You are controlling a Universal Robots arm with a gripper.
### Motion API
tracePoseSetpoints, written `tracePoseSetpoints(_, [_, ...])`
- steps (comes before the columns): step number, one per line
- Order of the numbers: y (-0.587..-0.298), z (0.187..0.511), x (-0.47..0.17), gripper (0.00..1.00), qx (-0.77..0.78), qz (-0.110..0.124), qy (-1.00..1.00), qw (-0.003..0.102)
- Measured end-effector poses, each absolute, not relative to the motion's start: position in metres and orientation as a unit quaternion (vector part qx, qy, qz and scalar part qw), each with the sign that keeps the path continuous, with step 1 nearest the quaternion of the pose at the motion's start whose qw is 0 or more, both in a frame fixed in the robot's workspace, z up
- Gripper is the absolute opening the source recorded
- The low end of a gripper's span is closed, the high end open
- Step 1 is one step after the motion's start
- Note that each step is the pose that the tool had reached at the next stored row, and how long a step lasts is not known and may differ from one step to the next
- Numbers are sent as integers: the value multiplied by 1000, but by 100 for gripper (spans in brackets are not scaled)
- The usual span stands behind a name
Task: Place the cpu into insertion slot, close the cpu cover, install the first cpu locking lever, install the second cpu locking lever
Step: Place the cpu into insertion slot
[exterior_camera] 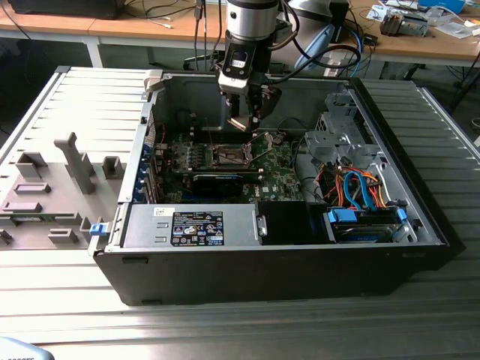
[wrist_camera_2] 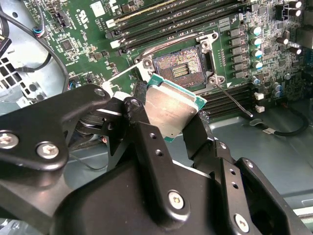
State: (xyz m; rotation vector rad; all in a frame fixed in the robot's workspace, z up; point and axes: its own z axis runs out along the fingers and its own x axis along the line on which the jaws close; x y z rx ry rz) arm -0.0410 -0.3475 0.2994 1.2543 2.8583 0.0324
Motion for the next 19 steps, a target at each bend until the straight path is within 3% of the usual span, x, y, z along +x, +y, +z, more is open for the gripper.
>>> tracePoseSetpoints(19, [-348,298,-41,55,411,10,912,10])
